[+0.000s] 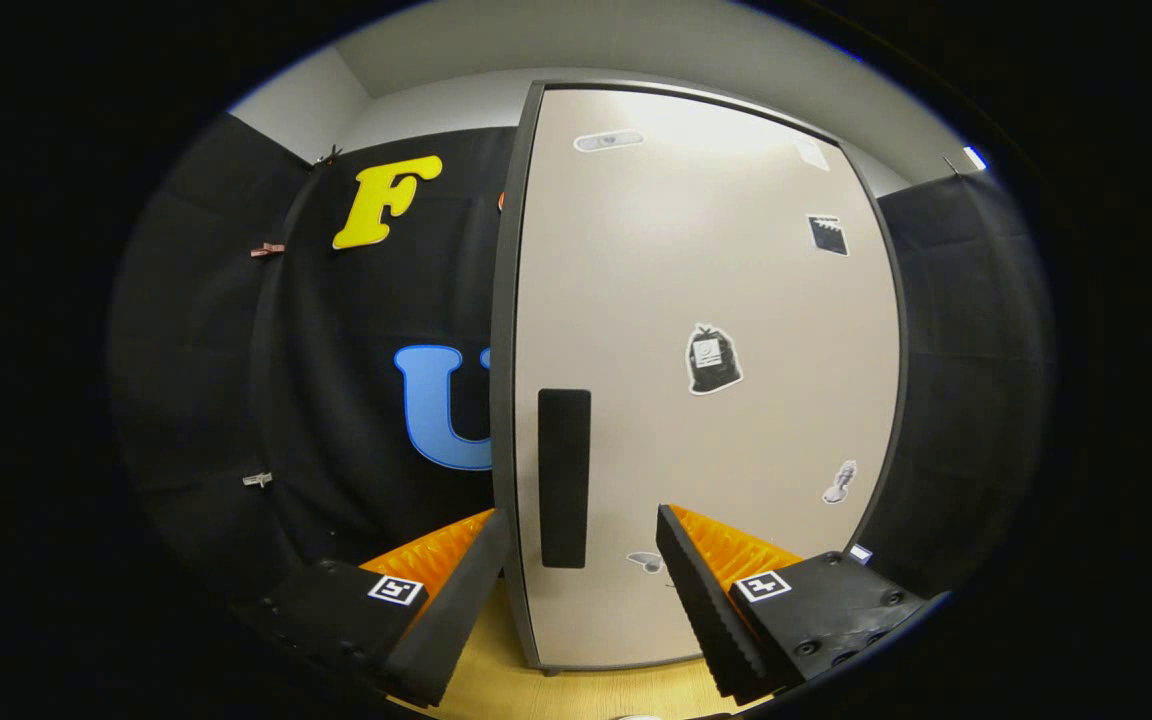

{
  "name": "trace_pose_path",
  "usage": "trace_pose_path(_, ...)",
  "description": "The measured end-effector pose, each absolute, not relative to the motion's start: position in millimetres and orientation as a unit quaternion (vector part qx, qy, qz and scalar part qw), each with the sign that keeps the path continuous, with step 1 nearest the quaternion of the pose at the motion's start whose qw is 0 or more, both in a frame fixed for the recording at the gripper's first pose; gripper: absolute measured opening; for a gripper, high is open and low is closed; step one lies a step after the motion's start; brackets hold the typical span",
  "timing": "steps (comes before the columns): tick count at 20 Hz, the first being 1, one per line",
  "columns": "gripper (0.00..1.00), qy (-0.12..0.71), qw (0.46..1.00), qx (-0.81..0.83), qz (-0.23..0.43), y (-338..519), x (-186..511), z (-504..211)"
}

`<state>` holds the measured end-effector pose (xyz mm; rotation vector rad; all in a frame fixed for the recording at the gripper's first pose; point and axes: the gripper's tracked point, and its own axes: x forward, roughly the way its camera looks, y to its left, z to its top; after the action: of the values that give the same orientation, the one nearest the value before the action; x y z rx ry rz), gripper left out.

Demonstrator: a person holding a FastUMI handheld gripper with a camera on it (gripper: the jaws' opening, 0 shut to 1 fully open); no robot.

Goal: Open the shoe cabinet door, grab the shoes and put them into the shoe cabinet, then close the shoe cabinet door.

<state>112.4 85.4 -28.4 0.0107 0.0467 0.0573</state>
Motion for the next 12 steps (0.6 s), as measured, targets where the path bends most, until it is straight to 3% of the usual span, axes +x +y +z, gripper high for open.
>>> trace_pose_path(12, 0.88, 0.026, 0.999, 0.014, 0.012, 90, 161, -43)
